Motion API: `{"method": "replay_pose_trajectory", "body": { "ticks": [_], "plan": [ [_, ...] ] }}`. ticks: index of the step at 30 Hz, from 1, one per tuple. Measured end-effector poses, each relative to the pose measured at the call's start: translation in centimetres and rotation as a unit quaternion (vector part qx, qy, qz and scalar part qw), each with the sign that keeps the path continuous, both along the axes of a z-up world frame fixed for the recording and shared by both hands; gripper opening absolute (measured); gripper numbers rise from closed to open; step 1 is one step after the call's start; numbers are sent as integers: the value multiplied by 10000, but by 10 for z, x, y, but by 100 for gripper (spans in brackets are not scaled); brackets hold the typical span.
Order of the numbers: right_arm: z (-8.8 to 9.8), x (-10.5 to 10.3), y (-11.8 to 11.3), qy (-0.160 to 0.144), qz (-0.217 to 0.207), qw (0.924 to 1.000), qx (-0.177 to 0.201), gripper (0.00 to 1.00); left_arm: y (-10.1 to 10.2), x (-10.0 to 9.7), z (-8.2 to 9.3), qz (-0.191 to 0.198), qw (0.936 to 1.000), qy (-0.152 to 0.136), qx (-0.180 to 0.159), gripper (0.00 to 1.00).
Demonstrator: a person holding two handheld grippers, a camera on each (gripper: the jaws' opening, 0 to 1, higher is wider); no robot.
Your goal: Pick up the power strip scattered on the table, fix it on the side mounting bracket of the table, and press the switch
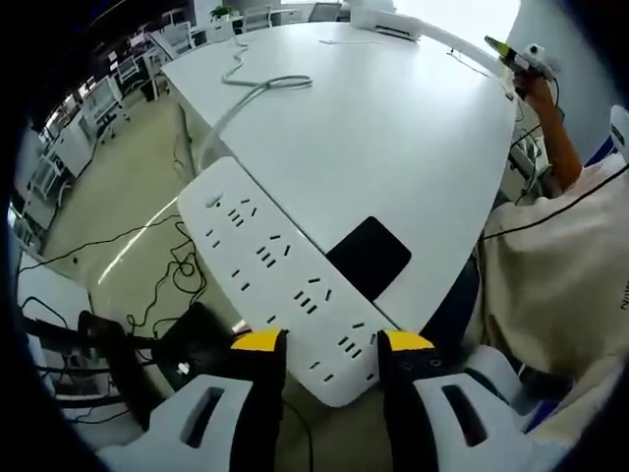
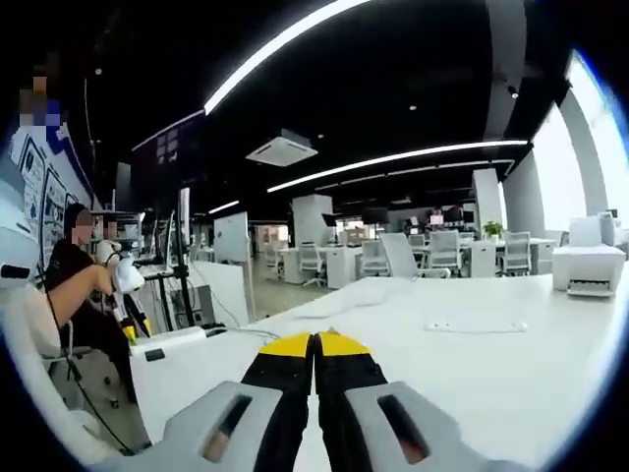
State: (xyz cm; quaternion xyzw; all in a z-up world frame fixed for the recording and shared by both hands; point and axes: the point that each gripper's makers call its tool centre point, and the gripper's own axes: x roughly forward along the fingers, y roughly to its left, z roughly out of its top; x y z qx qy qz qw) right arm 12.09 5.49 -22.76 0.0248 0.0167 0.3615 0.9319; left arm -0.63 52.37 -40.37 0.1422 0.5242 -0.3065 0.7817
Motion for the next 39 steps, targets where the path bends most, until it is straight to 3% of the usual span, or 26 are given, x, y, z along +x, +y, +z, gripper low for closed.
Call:
{"method": "replay_pose_trajectory", "body": {
  "ticks": [23,39],
  "plan": [
    [18,20,76,192,633,9978,-105,0,1,0,0,-47,9999,81,75,42],
    [24,31,114,267,998,9944,-233,0,-1,-1,0,-80,9998,147,132,42]
  ]
}}
